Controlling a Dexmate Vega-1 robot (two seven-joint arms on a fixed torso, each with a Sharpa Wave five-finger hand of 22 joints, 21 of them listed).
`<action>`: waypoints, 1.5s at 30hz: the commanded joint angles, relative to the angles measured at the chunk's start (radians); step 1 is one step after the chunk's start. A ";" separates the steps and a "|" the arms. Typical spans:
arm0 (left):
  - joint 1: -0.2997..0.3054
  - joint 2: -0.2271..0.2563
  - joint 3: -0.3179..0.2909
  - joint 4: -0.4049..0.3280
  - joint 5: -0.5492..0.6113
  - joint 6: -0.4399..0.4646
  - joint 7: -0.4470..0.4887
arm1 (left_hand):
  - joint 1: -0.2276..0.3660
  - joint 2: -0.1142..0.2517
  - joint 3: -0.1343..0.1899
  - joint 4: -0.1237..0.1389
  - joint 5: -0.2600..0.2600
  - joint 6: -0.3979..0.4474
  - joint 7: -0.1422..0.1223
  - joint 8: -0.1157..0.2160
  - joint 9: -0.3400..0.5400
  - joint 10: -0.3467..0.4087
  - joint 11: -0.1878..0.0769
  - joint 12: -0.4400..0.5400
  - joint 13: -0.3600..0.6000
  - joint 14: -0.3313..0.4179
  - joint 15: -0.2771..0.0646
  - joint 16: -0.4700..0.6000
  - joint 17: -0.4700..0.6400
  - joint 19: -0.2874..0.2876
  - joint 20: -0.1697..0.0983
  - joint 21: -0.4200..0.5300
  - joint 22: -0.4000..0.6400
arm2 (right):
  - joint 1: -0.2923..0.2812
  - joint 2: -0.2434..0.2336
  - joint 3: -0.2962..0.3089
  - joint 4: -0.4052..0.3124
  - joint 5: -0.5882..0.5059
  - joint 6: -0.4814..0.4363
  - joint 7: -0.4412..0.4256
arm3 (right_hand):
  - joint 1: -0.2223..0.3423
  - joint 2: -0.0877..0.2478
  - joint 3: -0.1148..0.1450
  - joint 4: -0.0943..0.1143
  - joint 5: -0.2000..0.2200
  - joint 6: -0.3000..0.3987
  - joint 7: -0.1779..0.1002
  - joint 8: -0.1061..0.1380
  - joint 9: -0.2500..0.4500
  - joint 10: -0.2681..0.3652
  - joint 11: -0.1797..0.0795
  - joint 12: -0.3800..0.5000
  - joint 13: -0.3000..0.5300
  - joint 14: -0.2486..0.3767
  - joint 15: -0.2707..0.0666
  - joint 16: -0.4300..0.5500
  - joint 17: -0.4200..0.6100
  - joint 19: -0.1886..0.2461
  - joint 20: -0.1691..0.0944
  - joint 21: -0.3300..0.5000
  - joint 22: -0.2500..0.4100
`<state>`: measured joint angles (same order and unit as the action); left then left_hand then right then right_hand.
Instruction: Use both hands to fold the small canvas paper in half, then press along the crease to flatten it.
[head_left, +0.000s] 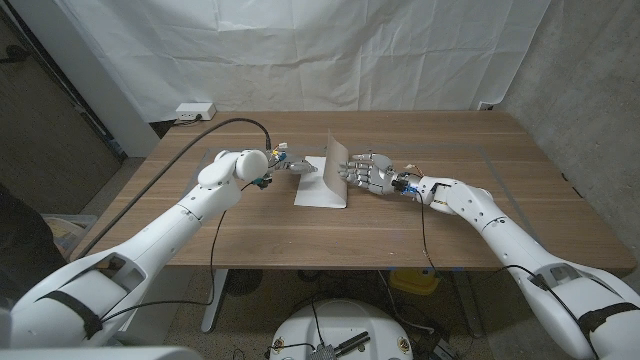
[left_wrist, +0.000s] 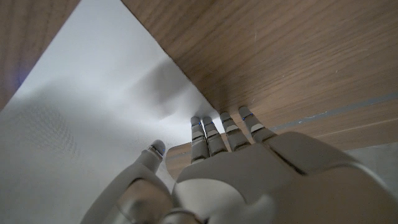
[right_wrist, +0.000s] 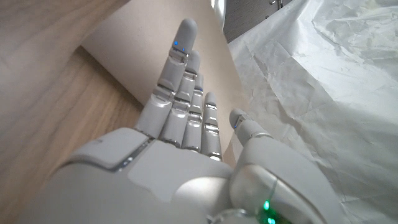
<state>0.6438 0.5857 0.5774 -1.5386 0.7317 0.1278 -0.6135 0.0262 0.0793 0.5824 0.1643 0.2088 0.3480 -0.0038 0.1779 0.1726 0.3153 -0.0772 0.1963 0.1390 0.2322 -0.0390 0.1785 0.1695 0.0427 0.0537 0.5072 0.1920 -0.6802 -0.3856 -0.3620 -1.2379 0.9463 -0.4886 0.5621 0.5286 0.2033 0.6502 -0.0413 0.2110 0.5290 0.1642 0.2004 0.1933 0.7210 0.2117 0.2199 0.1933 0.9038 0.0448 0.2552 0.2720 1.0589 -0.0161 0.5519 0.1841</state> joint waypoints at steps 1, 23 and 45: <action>0.011 0.007 -0.008 -0.018 -0.001 0.004 -0.006 | -0.008 0.034 -0.007 0.000 0.003 0.011 0.009 0.007 0.005 0.057 0.025 0.010 0.049 0.010 -0.003 0.007 0.003 0.007 0.004 0.005 0.004 | 0.021 0.016 -0.021 0.025 -0.003 -0.011 0.040 | 0.012 -0.005 0.007 0.001 0.006 0.000 0.046 -0.002 0.002 -0.001 0.003 -0.001 0.003 -0.006 0.002 -0.001 0.002 0.003 -0.005 0.006 0.002; 0.016 0.004 -0.012 -0.021 -0.005 -0.004 0.009 | -0.008 0.035 -0.009 0.000 0.004 0.014 0.010 0.008 0.005 0.059 0.027 0.010 0.049 0.014 -0.001 0.007 0.003 0.019 0.007 0.007 0.004 | 0.030 0.039 -0.035 0.046 -0.010 -0.020 0.057 | 0.018 -0.006 0.026 0.011 0.011 -0.011 0.049 -0.012 0.002 -0.030 0.004 -0.013 0.004 -0.041 0.010 -0.017 0.001 -0.008 -0.004 0.002 -0.001; 0.016 -0.005 -0.018 -0.011 -0.025 -0.011 0.031 | -0.006 0.036 -0.010 -0.002 0.004 0.014 0.011 0.008 0.005 0.059 0.027 0.009 0.049 0.015 -0.001 0.007 0.003 0.023 0.005 0.007 0.004 | 0.086 0.078 -0.082 0.123 -0.056 -0.014 0.116 | 0.036 -0.005 0.058 0.025 0.014 -0.047 0.048 -0.021 0.003 -0.115 0.002 -0.029 0.006 -0.137 0.015 -0.039 0.013 -0.106 0.013 -0.037 -0.004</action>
<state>0.6605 0.5864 0.5616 -1.5557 0.7205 0.1241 -0.6046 0.0262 0.0793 0.5740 0.1642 0.2088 0.3481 -0.0037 0.1819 0.1754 0.3151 -0.0773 0.1965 0.1390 0.2329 -0.0397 0.1780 0.1687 0.0427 0.0536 0.5045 0.1919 -0.6153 -0.3230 -0.4272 -1.1449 0.9062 -0.4935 0.6581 0.5537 0.1942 0.6998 -0.0166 0.2184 0.4850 0.1573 0.1802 0.1930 0.6109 0.2122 0.1920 0.1991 0.7728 0.0570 0.2201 0.2812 0.9563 -0.0003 0.5171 0.1766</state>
